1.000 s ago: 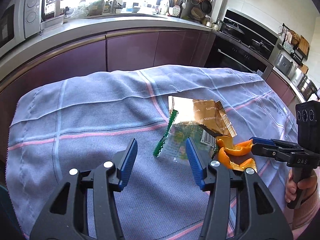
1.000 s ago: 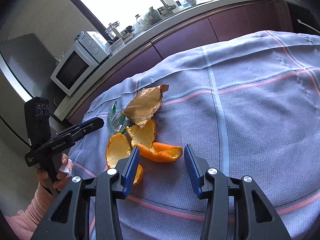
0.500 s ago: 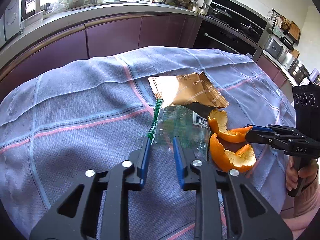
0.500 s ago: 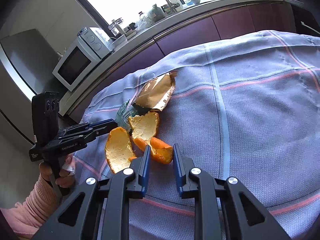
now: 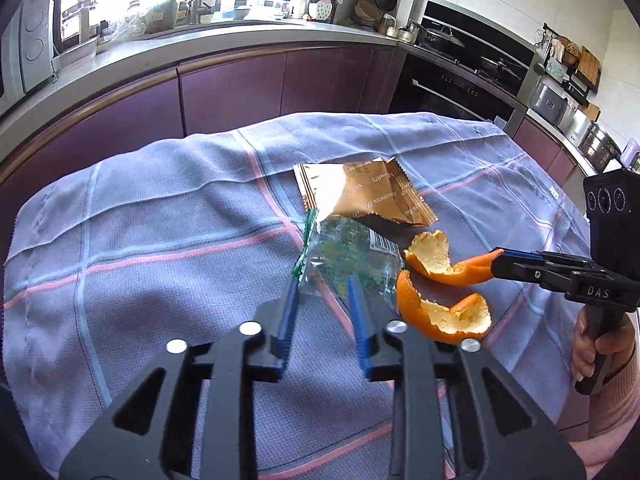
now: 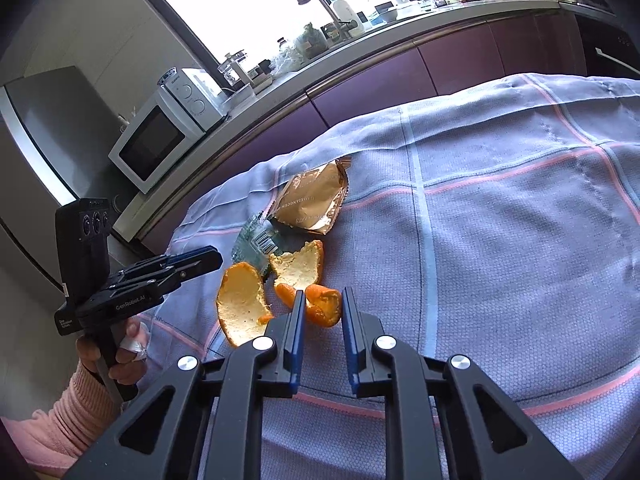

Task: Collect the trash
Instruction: 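Grasp the clear green-labelled wrapper with the left tool while the right grasps an orange peel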

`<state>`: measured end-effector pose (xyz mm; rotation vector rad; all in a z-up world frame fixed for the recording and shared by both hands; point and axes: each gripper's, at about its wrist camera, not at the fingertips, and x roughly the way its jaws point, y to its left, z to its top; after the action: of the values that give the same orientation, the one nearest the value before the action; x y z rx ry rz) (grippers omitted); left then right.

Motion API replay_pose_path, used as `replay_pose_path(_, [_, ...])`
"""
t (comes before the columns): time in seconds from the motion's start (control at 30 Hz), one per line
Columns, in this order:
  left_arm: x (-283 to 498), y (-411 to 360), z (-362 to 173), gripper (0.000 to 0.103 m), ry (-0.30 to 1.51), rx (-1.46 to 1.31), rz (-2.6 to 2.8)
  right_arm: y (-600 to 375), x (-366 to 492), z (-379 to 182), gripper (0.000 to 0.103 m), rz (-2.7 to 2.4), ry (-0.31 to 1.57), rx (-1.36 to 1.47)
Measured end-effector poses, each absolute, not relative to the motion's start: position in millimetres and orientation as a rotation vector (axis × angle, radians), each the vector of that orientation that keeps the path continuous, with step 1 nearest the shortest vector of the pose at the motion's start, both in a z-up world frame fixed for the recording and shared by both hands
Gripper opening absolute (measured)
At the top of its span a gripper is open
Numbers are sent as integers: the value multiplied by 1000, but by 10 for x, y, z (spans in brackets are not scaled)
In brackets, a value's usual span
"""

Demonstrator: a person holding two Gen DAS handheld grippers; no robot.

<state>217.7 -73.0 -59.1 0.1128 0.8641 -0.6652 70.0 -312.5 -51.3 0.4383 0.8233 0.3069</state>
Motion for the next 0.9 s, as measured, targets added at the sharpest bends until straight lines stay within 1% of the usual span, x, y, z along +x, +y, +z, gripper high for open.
replay_pose_path(0.07, [2230,-795,-572,37,863,128,-658,-3115,698,-515,16,309,822,441])
replay_pose_path(0.17, [2314,-913,-566,48,870,145,-675,-3113,699,-527,16,311,824,439])
replay_pose_path(0.23, [2360,-991,-603,48,882,175,-668,-3129,695,-537,16,313,825,442])
replay_pose_path(0.3, [2399,-1042,-659,40,910,177,-681,-3140,687,-543,16,317,825,443])
replay_pose_path(0.33, [2403,-1056,-689,37,921,177,-686,-3141,684,-544,16,318,825,441])
replay_pose_path(0.4, [2385,-1062,-721,23,916,185,-672,-3137,682,-547,16,320,826,442])
replay_pose_path(0.47, [2364,-1035,-711,14,903,189,-654,-3142,678,-546,16,322,824,440])
replay_pose_path(0.6, [2314,-969,-681,9,895,161,-643,-3148,671,-533,16,323,816,441])
replay_pose_path(0.83, [2149,-798,-544,6,855,95,-615,-3162,636,-465,15,332,791,447])
replay_pose_path(0.87, [2121,-758,-511,1,848,85,-612,-3166,637,-449,15,334,786,451])
replay_pose_path(0.9, [2096,-713,-479,1,841,73,-607,-3170,632,-432,15,336,781,451])
